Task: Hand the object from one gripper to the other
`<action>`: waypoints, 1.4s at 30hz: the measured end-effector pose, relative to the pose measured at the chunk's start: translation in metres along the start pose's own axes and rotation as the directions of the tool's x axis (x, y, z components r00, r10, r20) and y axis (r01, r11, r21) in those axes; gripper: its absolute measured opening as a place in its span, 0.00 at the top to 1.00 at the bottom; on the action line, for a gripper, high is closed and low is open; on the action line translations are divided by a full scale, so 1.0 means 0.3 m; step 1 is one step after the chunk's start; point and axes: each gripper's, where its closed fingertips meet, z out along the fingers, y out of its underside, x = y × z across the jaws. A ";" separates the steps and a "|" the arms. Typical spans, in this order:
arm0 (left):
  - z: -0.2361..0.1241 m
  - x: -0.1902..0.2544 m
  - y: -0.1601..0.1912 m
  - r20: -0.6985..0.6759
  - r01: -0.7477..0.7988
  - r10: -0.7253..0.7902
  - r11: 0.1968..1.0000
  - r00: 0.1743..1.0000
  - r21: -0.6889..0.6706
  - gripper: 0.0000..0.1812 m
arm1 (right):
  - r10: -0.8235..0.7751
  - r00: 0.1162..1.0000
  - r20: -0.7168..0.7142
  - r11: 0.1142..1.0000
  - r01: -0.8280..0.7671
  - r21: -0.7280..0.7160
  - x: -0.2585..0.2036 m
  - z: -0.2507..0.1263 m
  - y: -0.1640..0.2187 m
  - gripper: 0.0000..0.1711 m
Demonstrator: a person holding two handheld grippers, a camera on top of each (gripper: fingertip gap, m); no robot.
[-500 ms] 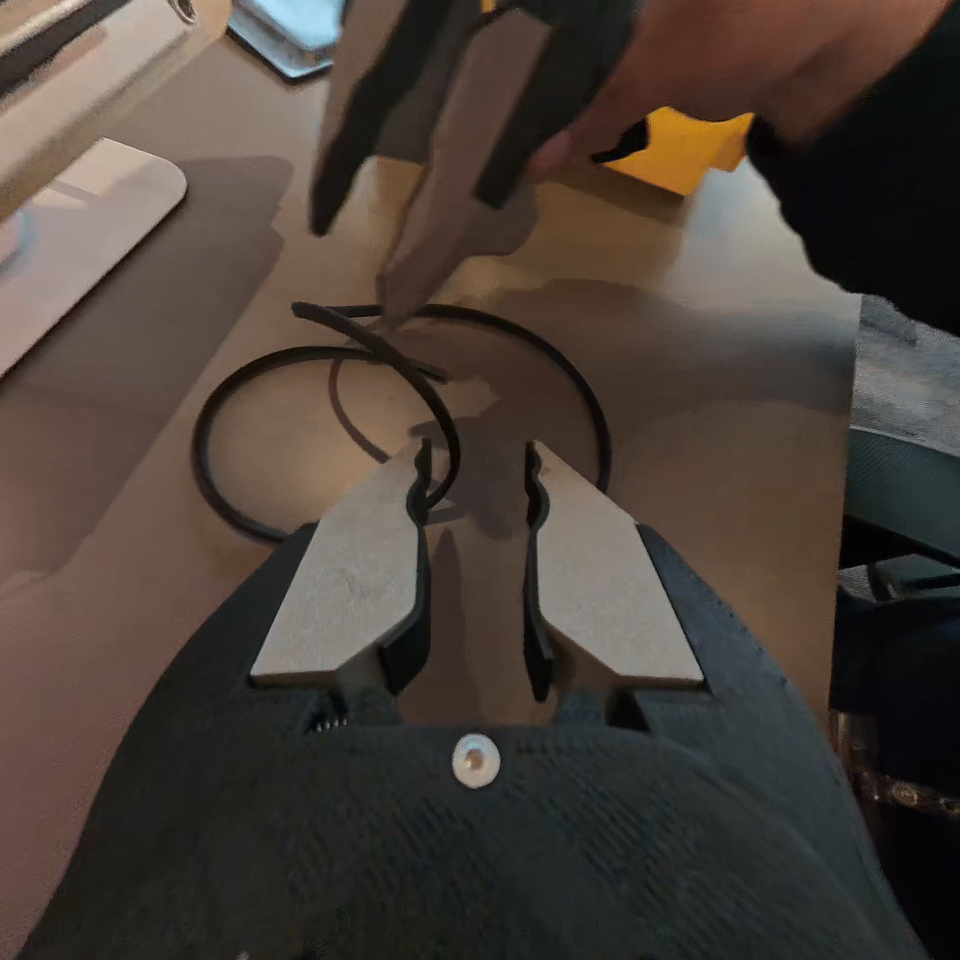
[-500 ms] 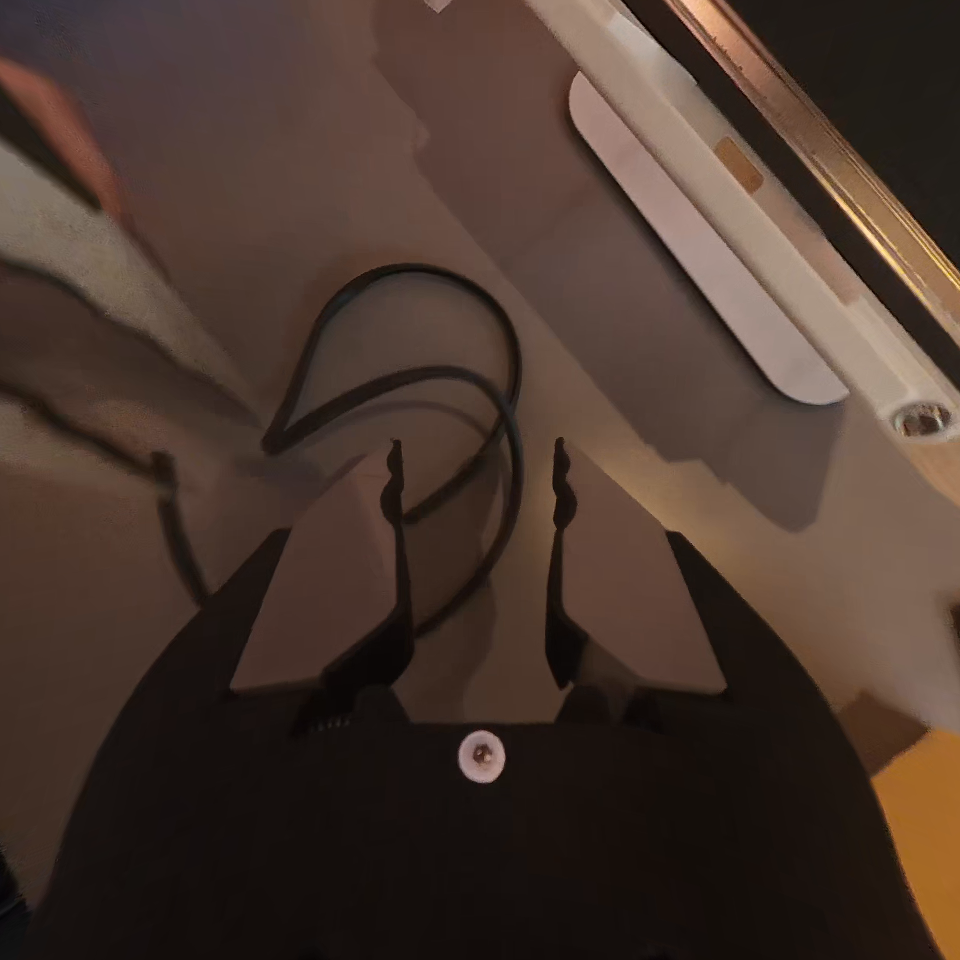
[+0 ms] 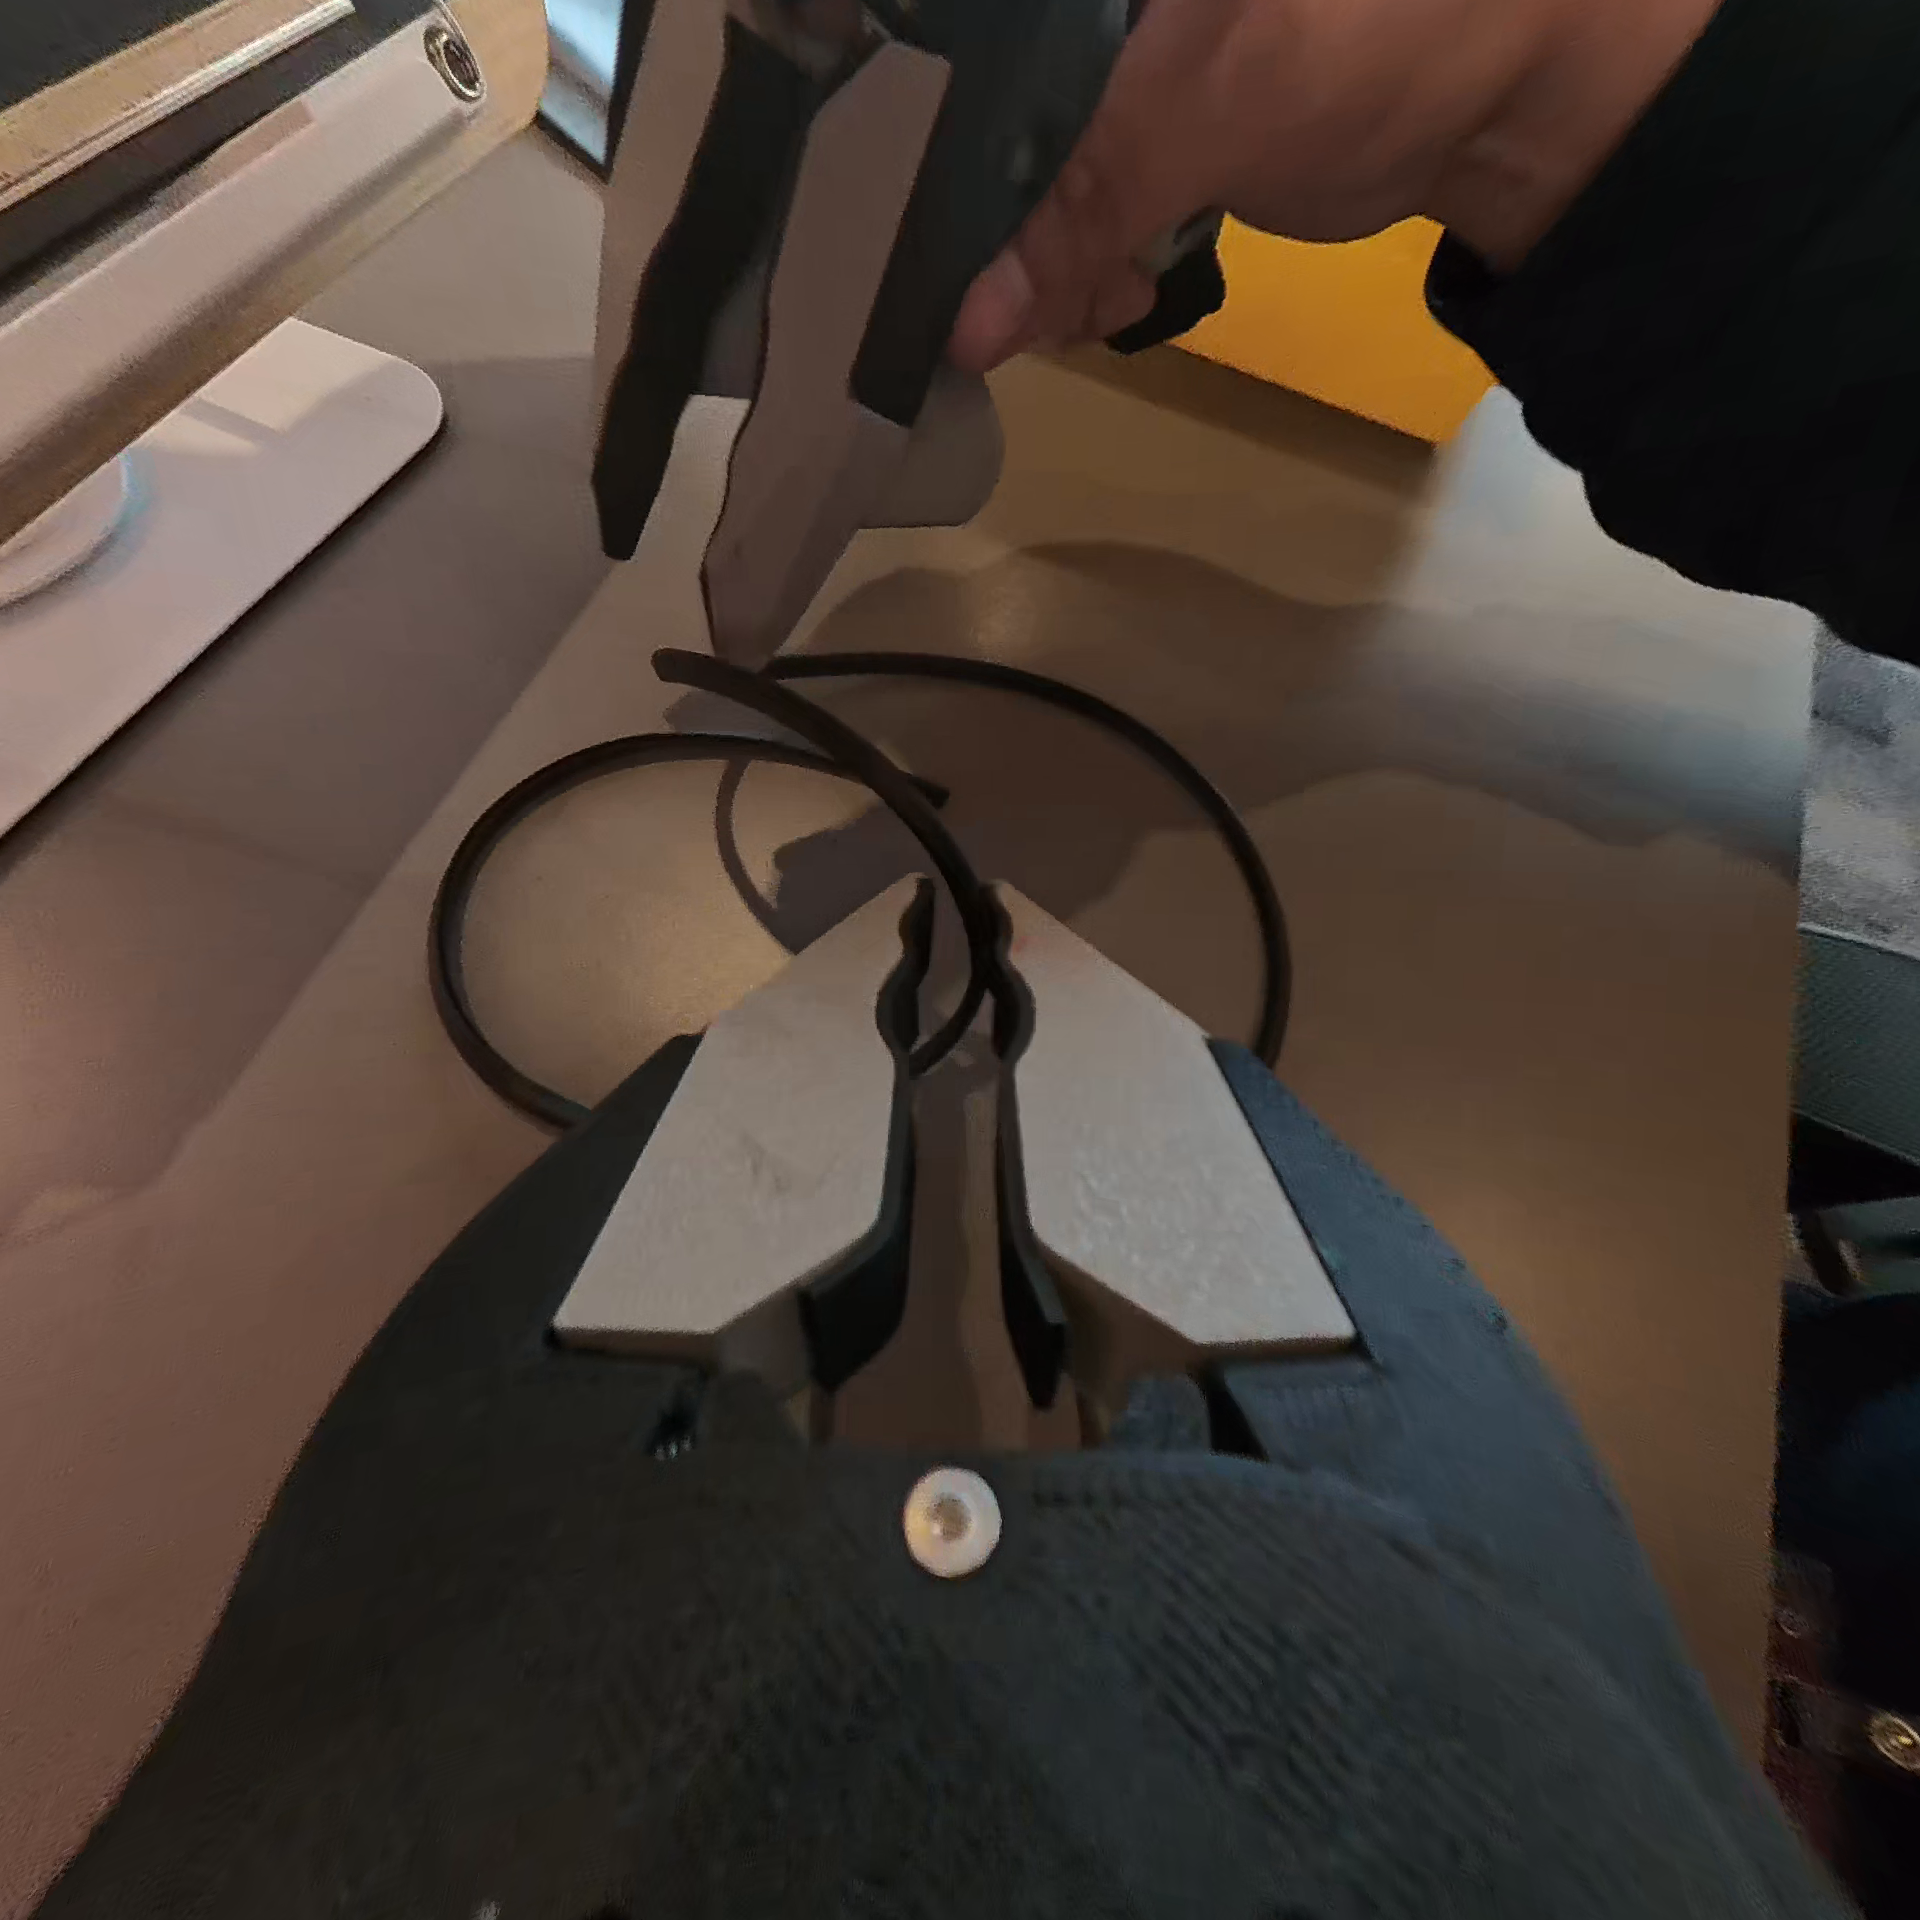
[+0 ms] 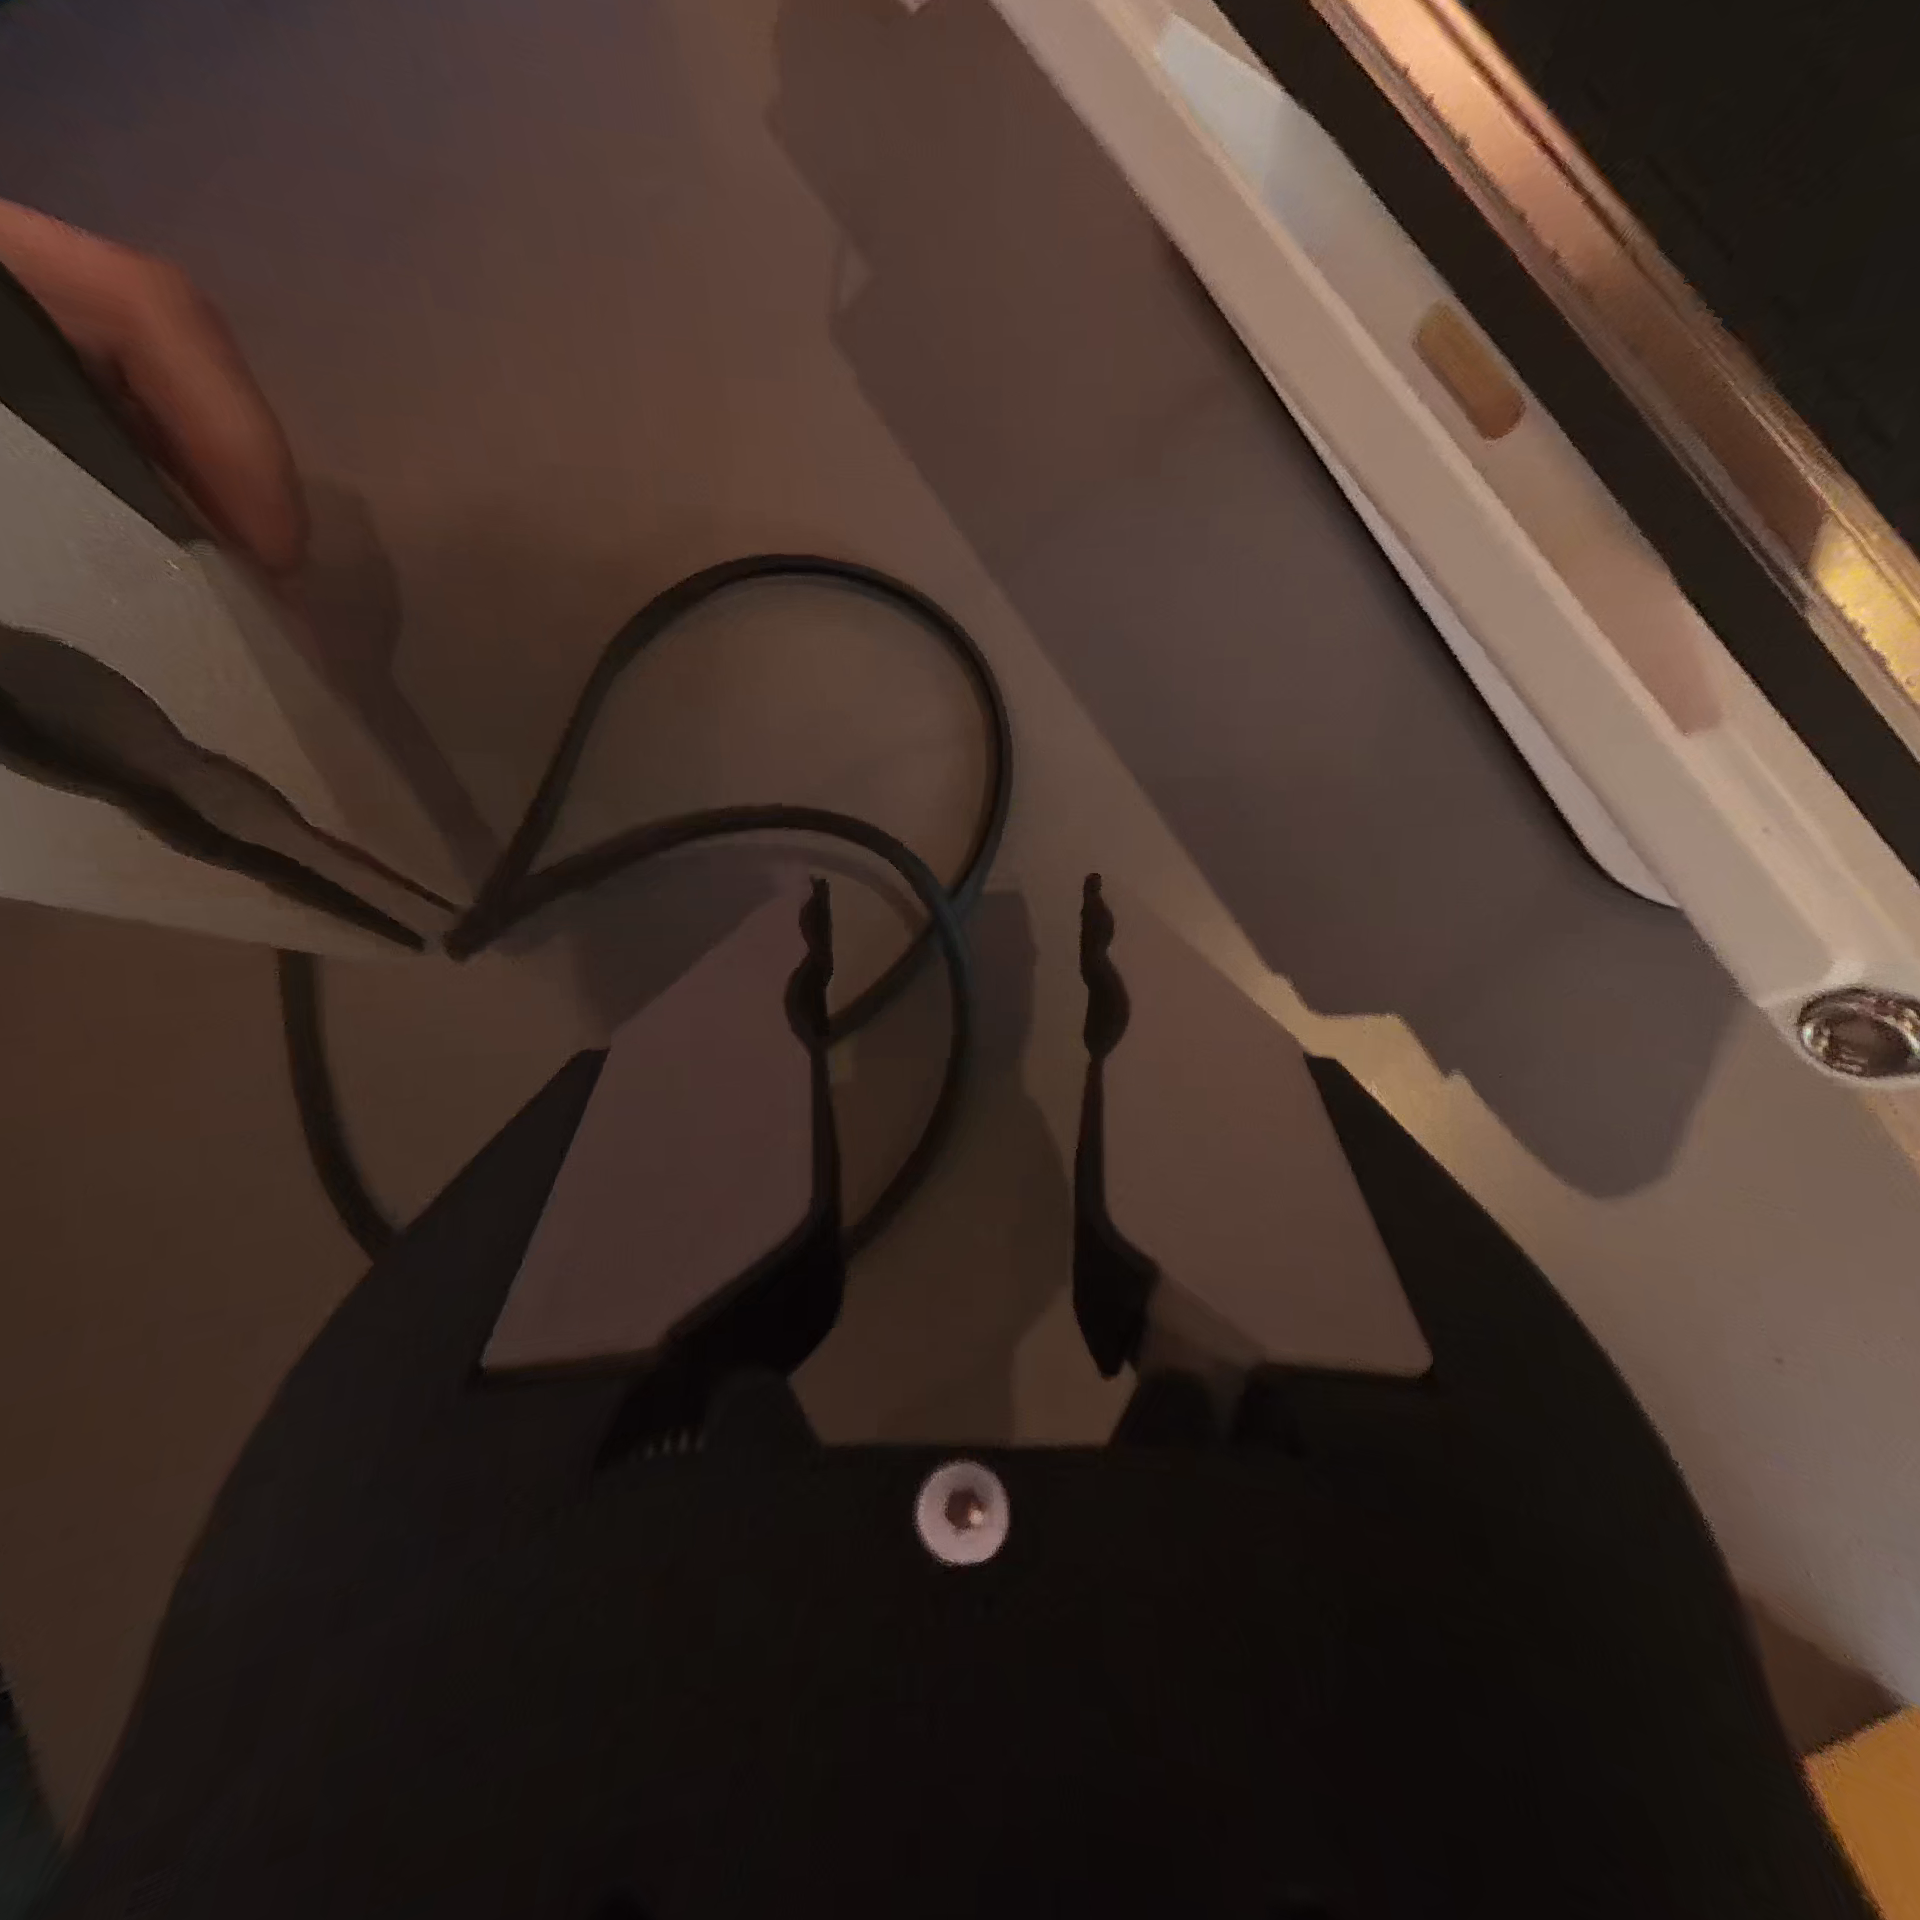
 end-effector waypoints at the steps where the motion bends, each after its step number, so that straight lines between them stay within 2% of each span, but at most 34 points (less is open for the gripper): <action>1: -0.003 0.002 0.001 -0.005 0.009 -0.009 1.000 1.000 0.000 0.92 | -0.007 1.000 -0.008 1.000 0.007 -0.016 0.003 0.005 0.014 0.74; 2: -0.006 0.003 0.001 -0.003 0.017 -0.017 1.000 1.000 0.001 0.86 | -0.011 1.000 -0.014 0.999 0.010 -0.032 0.006 0.013 0.027 0.73; 5: -0.016 0.014 0.002 0.000 0.018 -0.018 1.000 1.000 0.005 0.82 | -0.031 0.999 -0.032 0.998 0.029 -0.046 0.010 0.045 0.046 0.77; 9: -0.031 0.026 0.016 0.012 0.002 -0.002 1.000 1.000 -0.016 0.80 | -0.025 1.000 -0.012 1.000 0.024 -0.007 0.000 0.074 0.036 0.84; 13: -0.056 0.021 0.025 0.028 0.003 -0.003 1.000 1.000 -0.010 0.79 | -0.019 1.000 -0.009 1.000 0.019 0.013 0.003 0.075 0.029 0.86; 15: -0.063 0.017 0.032 0.032 0.015 -0.015 1.000 0.999 -0.008 0.78 | -0.027 0.999 -0.018 1.000 0.027 0.014 0.006 0.076 0.027 0.90; 16: -0.066 0.013 0.036 0.036 0.019 -0.019 1.000 0.999 -0.008 0.78 | -0.032 0.999 -0.012 0.999 0.032 0.014 0.000 0.077 0.026 0.98; 19: -0.076 0.002 0.053 0.050 0.024 -0.024 1.000 0.998 -0.008 0.77 | -0.034 0.999 -0.026 0.999 0.034 0.018 -0.013 0.061 0.016 0.99; 22: -0.103 -0.015 0.079 0.068 0.031 -0.031 0.999 0.997 -0.007 0.77 | -0.071 0.995 -0.070 0.997 0.073 0.035 -0.051 -0.009 0.000 0.99; 25: -0.154 -0.029 0.106 0.065 0.058 -0.059 0.998 0.996 0.019 0.77 | -0.147 0.976 -0.163 0.986 0.158 0.054 -0.113 -0.130 -0.005 1.00; 30: -0.241 -0.062 0.179 0.115 0.065 -0.067 0.998 0.991 0.023 0.78 | -0.362 0.881 -0.304 0.926 0.378 -0.007 -0.318 -0.295 0.072 1.00; 33: -0.264 -0.046 0.198 0.100 0.083 -0.086 0.996 0.991 0.038 0.78 | -0.485 0.837 -0.254 0.873 0.481 -0.082 -0.475 -0.267 0.180 1.00; 36: -0.261 -0.015 0.201 0.082 0.088 -0.092 0.995 0.992 0.049 0.79 | -0.529 0.843 -0.100 0.848 0.520 -0.097 -0.636 -0.182 0.264 0.96; 38: -0.251 0.011 0.202 0.075 0.081 -0.084 0.996 0.994 0.045 0.79 | -0.559 0.826 -0.076 0.825 0.544 -0.153 -0.652 -0.152 0.297 0.89; 39: -0.247 0.027 0.203 0.072 0.073 -0.076 0.996 0.995 0.042 0.79 | -0.563 0.822 -0.085 0.821 0.545 -0.171 -0.637 -0.152 0.299 0.89; 42: -0.244 0.072 0.213 0.072 0.037 -0.039 0.999 0.997 0.031 0.79 | -0.518 0.855 -0.014 0.850 0.513 -0.115 -0.627 -0.187 0.278 0.88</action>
